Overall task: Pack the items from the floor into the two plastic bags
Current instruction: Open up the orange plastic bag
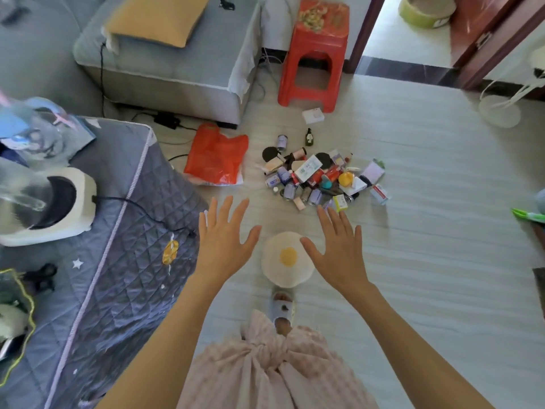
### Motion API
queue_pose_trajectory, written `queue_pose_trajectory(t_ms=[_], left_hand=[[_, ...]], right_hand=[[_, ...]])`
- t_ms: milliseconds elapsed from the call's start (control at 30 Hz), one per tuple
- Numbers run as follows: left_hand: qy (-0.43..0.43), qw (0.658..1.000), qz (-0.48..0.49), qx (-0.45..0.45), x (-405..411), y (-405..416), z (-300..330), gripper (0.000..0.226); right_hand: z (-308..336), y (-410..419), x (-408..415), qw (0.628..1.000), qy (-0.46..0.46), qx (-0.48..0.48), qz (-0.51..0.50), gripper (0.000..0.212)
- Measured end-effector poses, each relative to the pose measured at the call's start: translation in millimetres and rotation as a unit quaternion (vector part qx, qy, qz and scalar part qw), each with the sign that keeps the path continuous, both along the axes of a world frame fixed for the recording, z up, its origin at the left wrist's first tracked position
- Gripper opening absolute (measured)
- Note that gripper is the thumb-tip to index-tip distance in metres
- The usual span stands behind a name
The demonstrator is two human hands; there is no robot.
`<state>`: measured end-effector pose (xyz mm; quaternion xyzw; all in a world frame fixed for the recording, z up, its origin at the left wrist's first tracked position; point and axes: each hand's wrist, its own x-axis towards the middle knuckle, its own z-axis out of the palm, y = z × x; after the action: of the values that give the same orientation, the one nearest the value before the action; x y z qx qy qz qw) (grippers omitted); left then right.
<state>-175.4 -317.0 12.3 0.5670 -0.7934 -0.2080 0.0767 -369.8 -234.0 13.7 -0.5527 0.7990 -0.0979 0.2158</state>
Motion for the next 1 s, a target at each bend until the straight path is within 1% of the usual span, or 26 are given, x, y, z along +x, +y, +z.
queue_pose_trajectory(t_ms=[67, 200, 267, 333, 467, 567, 667, 733, 867, 1000], left_hand=[[0.008, 1.0, 0.009, -0.004, -17.8, -29.7, 2.0, 0.063], [0.015, 0.999, 0.027, -0.012, -36.5, -84.4, 2.7, 0.066], [0.016, 0.999, 0.036, -0.005, -42.9, -114.8, 0.1, 0.064], [0.011, 0.999, 0.036, 0.005, -47.5, -147.3, -5.1, 0.062], [0.013, 0.999, 0.019, 0.033, -56.0, -226.8, -18.8, 0.067], [0.009, 0.999, -0.012, 0.051, -58.8, -293.9, -25.4, 0.068], [-0.002, 0.998, -0.034, 0.047, -57.3, -359.0, -28.8, 0.069], [-0.007, 0.998, -0.036, 0.042, -56.3, -398.3, -29.5, 0.068], [-0.018, 0.998, -0.031, 0.047, -58.2, -446.6, -33.8, 0.061], [-0.017, 0.998, -0.018, 0.061, -63.8, -468.0, -55.9, 0.074]], right_hand=[[2.1, -35.7, -18.0, 1.0, 0.003, -0.011, 0.01, 0.07], [3.5, -98.6, -40.4, 0.999, -0.006, -0.036, 0.023, 0.075], [0.0, -130.3, -47.3, 0.998, -0.006, -0.048, 0.028, 0.082], [-5.6, -161.4, -52.6, 0.998, -0.008, -0.053, 0.024, 0.082], [-20.5, -231.8, -61.1, 0.999, -0.005, -0.038, 0.007, 0.08], [-27.9, -288.4, -60.8, 0.999, -0.01, -0.02, -0.024, 0.075], [-28.6, -343.2, -56.6, 0.999, -0.016, -0.008, -0.026, 0.084], [-30.9, -377.8, -59.8, 0.999, -0.011, -0.007, -0.031, 0.086], [-39.1, -427.0, -68.6, 0.999, -0.014, -0.011, -0.029, 0.085], [-53.8, -464.0, -83.3, 1.0, -0.014, 0.007, -0.002, 0.082]])
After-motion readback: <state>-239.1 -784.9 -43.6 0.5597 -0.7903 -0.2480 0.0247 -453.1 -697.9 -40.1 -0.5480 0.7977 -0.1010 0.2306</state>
